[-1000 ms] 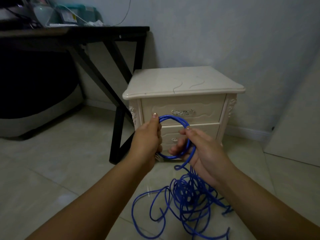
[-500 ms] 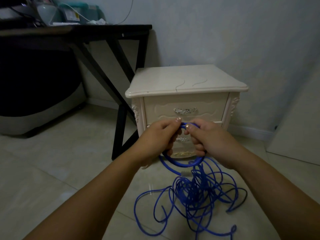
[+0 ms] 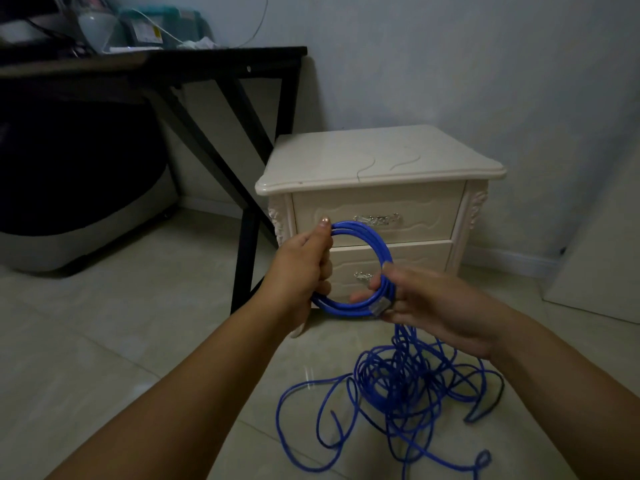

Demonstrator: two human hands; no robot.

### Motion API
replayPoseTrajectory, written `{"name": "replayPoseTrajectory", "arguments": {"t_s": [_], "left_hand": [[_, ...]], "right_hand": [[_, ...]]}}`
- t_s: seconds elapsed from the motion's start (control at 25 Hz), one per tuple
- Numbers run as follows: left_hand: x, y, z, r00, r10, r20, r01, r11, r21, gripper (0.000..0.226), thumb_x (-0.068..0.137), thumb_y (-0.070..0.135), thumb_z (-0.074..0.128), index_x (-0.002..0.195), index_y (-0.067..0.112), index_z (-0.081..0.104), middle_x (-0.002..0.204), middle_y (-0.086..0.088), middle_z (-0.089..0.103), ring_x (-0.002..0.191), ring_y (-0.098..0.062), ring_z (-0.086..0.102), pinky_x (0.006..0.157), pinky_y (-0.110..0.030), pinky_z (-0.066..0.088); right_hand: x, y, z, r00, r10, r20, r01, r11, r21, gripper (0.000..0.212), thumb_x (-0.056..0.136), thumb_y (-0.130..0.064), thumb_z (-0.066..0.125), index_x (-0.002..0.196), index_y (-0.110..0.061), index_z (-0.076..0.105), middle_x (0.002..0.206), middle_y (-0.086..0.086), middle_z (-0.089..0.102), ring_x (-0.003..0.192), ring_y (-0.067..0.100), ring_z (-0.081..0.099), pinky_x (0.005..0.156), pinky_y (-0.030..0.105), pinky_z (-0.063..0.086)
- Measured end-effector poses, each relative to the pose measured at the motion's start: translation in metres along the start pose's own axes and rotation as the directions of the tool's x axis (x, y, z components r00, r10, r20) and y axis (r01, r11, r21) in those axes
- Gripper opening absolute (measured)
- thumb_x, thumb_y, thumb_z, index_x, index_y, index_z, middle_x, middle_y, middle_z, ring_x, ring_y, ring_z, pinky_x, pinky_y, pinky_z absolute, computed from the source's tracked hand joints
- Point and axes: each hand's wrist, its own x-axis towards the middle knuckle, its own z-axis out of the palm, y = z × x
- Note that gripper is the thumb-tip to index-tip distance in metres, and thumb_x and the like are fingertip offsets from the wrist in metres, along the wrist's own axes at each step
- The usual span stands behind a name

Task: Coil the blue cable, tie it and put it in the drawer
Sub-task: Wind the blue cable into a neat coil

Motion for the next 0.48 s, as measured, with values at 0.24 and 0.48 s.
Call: {"name": "replayPoseTrajectory", "arguments": {"t_s": [0.24,0.48], "left_hand": [[-0.009,-0.005,0.011,0.975,-0.122,-0.187,0.048,0.932,-0.360,0.039,0.100,0.039,0.044,0.068,0.019,0.043,0.049,0.007,0.027,0.037,-0.005,0.021,0.033,-0.017,0.022],[-0.022,-0.017,0.024,0.980,-0.162,-0.119,0.078,0.850,-0.521,0.042,0.100,0.043,0.041,0.068,0.017,0.041,0.047,0.006,0.023,0.035,-0.008,0.023,0.035,-0.017,0.029]], "right_hand": [[0.008,0.019,0.027,0.958,-0.176,-0.225,0.225,0.950,0.216,0.025,0.079,-0.022,0.068,0.101,-0.011,0.064,0.094,0.005,0.072,0.090,0.016,0.064,0.088,0.035,0.044],[0.012,0.007,0.043,0.912,-0.182,-0.368,0.334,0.851,0.407,0.018,0.102,-0.017,0.041,0.093,-0.006,0.052,0.059,0.000,0.046,0.059,0.015,0.050,0.078,0.038,0.044]]}}
